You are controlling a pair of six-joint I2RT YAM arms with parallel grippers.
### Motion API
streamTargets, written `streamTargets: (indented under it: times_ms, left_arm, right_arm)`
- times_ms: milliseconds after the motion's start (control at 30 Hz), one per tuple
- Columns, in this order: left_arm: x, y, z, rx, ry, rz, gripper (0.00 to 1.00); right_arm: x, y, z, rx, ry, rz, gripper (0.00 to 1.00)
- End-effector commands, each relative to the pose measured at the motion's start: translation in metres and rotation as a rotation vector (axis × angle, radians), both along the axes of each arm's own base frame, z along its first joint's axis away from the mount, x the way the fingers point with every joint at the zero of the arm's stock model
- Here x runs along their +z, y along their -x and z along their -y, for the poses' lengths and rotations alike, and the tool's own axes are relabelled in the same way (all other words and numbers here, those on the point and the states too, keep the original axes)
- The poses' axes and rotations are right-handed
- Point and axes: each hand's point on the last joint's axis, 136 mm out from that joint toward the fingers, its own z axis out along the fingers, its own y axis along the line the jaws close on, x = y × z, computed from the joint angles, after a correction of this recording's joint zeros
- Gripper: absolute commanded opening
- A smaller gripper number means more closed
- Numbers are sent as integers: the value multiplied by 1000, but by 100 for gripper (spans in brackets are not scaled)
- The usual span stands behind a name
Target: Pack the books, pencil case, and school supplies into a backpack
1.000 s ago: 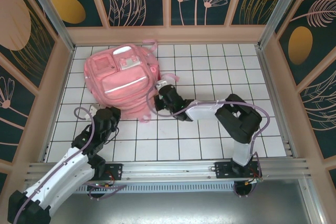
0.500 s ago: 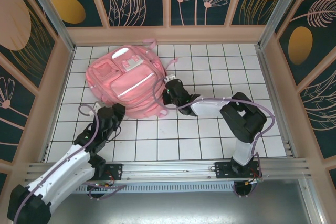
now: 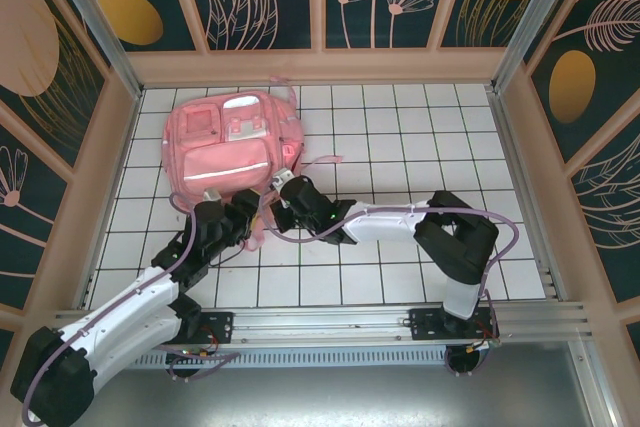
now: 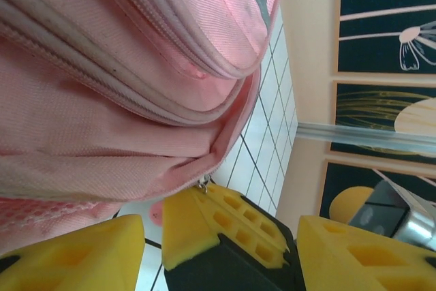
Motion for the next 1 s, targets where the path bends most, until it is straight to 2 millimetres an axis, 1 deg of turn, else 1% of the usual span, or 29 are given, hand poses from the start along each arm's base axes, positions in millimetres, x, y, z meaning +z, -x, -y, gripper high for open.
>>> streamTargets:
  times_ms: [0, 133, 233, 300, 333, 367, 400, 433, 567, 700, 833, 967]
  left_arm:
    - [-26, 5, -13, 76, 3, -67, 61]
    - [-47, 6, -24, 137, -11, -99, 60]
    - [-51, 3, -28, 155, -51, -98, 58]
    - [-53, 0, -31, 175, -76, -100, 52]
    - [-54, -2, -34, 187, -96, -97, 45]
    - [-53, -4, -36, 198, -109, -91, 33]
    - [-52, -5, -38, 207, -125, -86, 11]
    - [-51, -6, -41, 216, -142, -84, 0]
    - [-38, -5, -51, 237, -206, -56, 0]
    - [-27, 3, -70, 288, -242, -26, 0]
    - [-22, 14, -85, 315, -272, -13, 0]
    - [-21, 22, -91, 326, -271, -10, 0]
  right_arm:
    - [28, 4, -18, 29, -81, 9, 0]
    - [35, 13, -16, 45, -97, 8, 0]
    - [38, 19, -14, 54, -109, 4, 0]
    - [38, 22, -12, 59, -112, 2, 0]
    - [37, 24, -11, 64, -110, -2, 0]
    - [36, 25, -10, 65, -109, -1, 0]
    - [34, 25, -7, 61, -101, 0, 0]
    - [30, 23, -4, 49, -87, 4, 0]
    - [15, 10, 15, -17, -22, 20, 0]
    - [2, -13, 41, -90, 12, 12, 0]
    - [-3, -40, 68, -160, 27, 16, 0]
    - [-2, -63, 84, -204, 38, 34, 0]
